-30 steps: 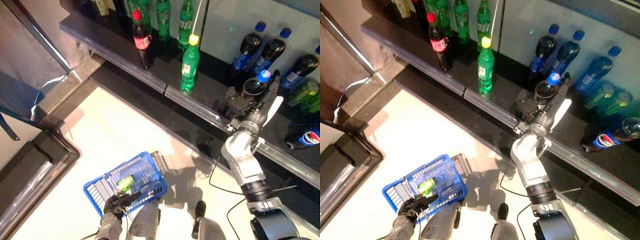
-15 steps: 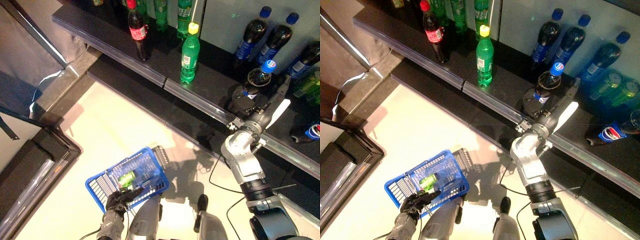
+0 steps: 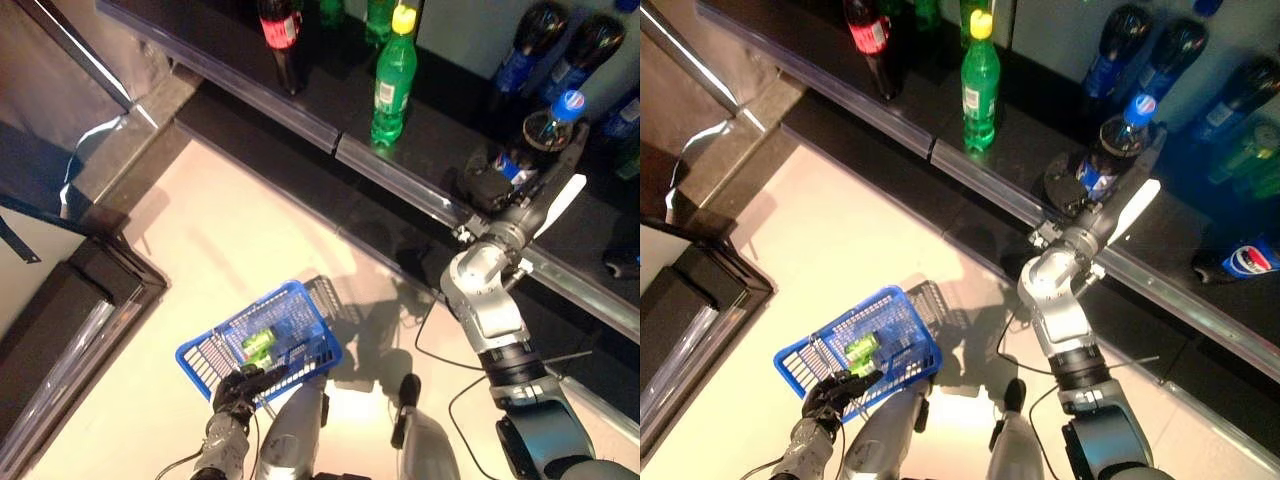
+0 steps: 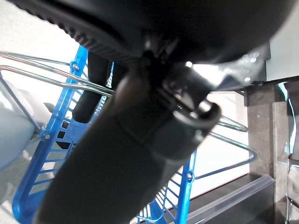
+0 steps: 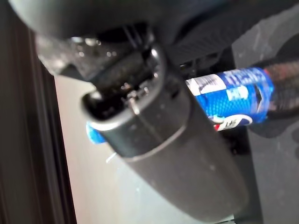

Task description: Pick up the drink and place into the basket.

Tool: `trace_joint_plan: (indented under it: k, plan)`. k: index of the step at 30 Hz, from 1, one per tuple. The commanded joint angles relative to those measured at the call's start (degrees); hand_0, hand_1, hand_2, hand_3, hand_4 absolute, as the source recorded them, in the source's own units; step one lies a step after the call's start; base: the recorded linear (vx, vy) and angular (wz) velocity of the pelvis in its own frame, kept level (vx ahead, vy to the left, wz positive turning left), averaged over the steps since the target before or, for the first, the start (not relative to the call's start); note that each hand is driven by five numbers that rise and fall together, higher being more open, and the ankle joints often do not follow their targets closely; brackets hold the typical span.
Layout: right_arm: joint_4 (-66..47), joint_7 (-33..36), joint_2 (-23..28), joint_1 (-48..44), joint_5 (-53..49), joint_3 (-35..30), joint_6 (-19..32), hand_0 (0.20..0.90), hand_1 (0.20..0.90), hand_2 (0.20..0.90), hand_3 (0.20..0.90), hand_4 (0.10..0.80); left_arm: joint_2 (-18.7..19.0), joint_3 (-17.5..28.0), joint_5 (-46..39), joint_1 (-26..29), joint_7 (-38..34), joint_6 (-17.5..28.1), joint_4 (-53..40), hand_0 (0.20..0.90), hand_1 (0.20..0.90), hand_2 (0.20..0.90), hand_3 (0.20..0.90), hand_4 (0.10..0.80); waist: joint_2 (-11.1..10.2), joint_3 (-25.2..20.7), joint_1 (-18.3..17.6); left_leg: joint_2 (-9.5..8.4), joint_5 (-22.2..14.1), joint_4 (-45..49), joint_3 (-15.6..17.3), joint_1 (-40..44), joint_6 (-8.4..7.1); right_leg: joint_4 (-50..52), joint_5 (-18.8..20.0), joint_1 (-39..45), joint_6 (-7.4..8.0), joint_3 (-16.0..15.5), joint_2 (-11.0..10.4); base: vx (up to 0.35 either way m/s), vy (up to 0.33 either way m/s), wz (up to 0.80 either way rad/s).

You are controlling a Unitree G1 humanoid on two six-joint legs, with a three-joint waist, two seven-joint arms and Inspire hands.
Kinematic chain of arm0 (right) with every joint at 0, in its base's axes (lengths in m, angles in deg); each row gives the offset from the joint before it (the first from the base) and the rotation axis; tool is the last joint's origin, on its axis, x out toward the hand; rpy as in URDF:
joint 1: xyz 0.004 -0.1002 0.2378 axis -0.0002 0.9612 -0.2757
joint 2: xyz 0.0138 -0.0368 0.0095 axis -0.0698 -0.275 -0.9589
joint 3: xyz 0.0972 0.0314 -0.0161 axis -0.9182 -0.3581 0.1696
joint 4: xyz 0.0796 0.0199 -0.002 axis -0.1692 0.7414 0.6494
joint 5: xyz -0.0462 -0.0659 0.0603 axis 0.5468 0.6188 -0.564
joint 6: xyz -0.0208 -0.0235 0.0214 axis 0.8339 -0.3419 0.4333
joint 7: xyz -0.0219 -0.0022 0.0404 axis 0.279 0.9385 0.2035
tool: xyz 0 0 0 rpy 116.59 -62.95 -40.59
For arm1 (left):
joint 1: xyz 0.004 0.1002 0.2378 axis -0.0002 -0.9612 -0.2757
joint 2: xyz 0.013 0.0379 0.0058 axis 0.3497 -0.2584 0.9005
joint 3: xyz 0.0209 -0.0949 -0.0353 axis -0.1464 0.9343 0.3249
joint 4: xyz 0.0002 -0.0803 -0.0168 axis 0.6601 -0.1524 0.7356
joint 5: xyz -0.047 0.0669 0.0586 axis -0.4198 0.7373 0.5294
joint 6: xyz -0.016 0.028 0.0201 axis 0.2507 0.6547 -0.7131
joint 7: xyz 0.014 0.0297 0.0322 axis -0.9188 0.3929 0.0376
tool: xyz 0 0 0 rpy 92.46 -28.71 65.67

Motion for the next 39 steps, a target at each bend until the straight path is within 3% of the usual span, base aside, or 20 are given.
trace_joint_plan:
  k: [1, 9, 39]
  plan:
    - [-3.37, 0.8, 4.06, -7.18, 1.2, -1.12, 2.8, 0.9, 0.9, 0.9, 0.9, 0.8, -1.3, -3.4, -0.69, -4.98, 0.92, 1.15, -1.22, 0.3, 0.3, 0.3, 0.2, 0.1, -0.14, -0.61, 0.29, -1.25, -3.56, 7.27, -2.35, -2.91, 0.48, 2.64, 2.89, -2.44, -5.92, -2.2, -1.16, -0.019, 0.043, -0.04]
    - [-2.53, 2.46, 4.4, -10.83, 0.76, -1.18, 1.83, 0.9, 0.9, 0.9, 0.9, 0.8, -1.63, -4.4, -2.42, -3.85, 0.66, 1.31, -2.56, 0.3, 0.3, 0.3, 0.2, 0.1, 1.13, 2.3, -0.35, -2.02, -3.1, 8.41, -1.42, -5.63, 1.09, 4.84, 3.27, -6.48, -5.93, -0.73, -1.13, -0.02, 0.041, -0.06]
    - [2.88, 0.64, 9.26, -21.48, -1.12, -0.3, -0.33, 0.9, 0.9, 0.9, 0.9, 0.8, -0.37, -6.12, -4.93, -3.64, 1.35, -0.18, -5.38, 0.3, 0.3, 0.3, 0.2, 0.1, 2.64, 2.34, 0.57, -3.32, -3.07, 10.64, -0.73, -10.79, 2.04, 8.55, 3.14, -13.41, -5.89, 1.01, -0.95, 0.002, 0.005, -0.02]
